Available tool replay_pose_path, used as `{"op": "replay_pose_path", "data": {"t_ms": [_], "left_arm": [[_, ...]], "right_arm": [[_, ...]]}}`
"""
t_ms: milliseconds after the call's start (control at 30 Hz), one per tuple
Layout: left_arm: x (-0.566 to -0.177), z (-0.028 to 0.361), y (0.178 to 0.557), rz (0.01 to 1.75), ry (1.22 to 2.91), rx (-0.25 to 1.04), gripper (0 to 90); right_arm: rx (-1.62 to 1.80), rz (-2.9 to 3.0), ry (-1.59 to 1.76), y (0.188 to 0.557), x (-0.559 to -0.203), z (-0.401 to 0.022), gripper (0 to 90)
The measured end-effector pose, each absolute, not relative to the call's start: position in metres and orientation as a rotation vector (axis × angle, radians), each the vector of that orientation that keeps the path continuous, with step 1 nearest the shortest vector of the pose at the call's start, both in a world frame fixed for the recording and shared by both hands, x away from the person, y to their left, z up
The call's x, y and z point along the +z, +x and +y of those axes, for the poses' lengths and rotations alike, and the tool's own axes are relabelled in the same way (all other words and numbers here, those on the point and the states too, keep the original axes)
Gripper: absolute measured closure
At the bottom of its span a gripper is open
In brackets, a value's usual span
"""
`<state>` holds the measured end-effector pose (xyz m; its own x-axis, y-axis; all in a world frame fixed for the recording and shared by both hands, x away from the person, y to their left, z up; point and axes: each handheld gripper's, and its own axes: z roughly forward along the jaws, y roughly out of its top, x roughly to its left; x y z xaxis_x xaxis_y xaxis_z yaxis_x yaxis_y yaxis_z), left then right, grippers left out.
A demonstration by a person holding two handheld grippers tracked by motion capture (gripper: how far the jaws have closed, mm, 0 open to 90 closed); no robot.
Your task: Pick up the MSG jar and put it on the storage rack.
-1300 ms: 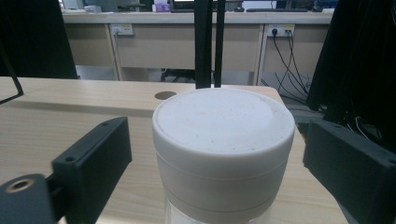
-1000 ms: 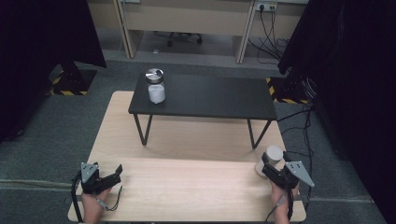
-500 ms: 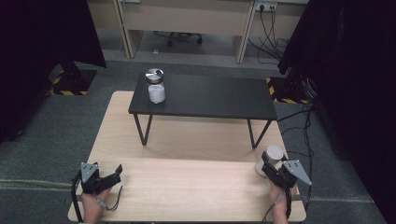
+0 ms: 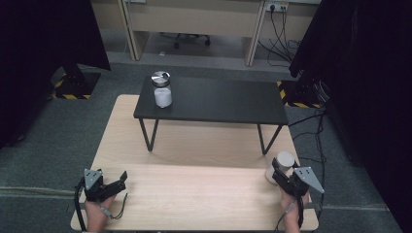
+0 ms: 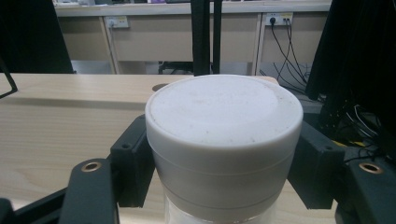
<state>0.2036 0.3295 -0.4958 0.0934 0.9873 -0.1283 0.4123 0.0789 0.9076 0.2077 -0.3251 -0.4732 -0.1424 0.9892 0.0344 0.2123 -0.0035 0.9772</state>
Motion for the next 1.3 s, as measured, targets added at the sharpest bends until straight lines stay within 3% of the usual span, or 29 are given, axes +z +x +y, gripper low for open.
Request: {"op": "replay_pose_path", "data": {"t_ms": [567, 1300], "left_arm": [[-0.495, 0.327, 0.204, 1.46, 1.498, 0.817, 0.0], [-0.495, 0.324, 0.203, 1.481, 1.483, 0.836, 0.2]], "right_arm": [[1.254, 1.487, 1.324, 0.203, -0.458, -0.327, 33.7], [1.294, 1.485, 1.29, 0.207, -0.405, -0.325, 33.7]]}}
